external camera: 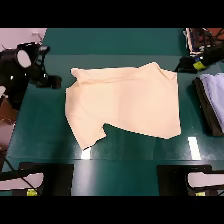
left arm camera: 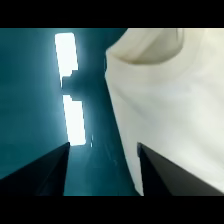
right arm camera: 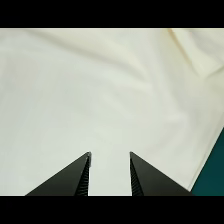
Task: Fold the shirts.
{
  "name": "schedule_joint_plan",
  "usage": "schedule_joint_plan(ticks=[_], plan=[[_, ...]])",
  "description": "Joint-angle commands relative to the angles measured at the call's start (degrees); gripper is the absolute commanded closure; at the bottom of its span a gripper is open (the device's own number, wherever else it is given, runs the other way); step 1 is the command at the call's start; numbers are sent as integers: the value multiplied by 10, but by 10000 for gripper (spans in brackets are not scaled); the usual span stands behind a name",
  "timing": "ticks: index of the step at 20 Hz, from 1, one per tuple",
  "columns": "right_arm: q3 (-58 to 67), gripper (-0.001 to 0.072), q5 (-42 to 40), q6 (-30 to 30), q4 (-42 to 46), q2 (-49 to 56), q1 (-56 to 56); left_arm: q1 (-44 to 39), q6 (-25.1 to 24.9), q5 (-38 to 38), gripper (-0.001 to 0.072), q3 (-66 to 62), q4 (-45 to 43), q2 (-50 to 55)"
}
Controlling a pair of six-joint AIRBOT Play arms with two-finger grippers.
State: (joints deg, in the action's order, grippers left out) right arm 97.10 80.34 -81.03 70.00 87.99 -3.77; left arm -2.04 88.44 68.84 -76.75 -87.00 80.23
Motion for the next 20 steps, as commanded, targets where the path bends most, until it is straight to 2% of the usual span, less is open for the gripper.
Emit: schedule_joint_plan(ticks=[1,3,7,13,14,15,16,18,19,20], plan=[[-115,417,3,2,0,-90,9,13,-9,14,215,124,28,-47],[-163,417,-10,2,-2,-130,9,13,-17,-8,214,177,71,-50],[-244,417,-39,2,-66,-193,19,13,-19,-90,214,245,157,-50],[-336,417,-43,1,-74,-269,47,12,-19,-112,219,280,186,-49],[-351,417,-42,1,-73,-283,59,12,-19,-108,377,279,189,-50],[-370,417,-37,1,-73,-298,78,12,-19,-107,620,279,190,-51],[-391,417,-28,1,-73,-311,100,12,-19,-102,670,275,192,-51],[-449,417,-2,1,-59,-342,155,12,-19,-87,679,257,193,-55],[-480,372,12,1,-45,-355,180,12,-19,-86,679,249,193,-64],[-517,235,29,1,-34,-369,205,12,-19,-90,679,240,193,-80]])
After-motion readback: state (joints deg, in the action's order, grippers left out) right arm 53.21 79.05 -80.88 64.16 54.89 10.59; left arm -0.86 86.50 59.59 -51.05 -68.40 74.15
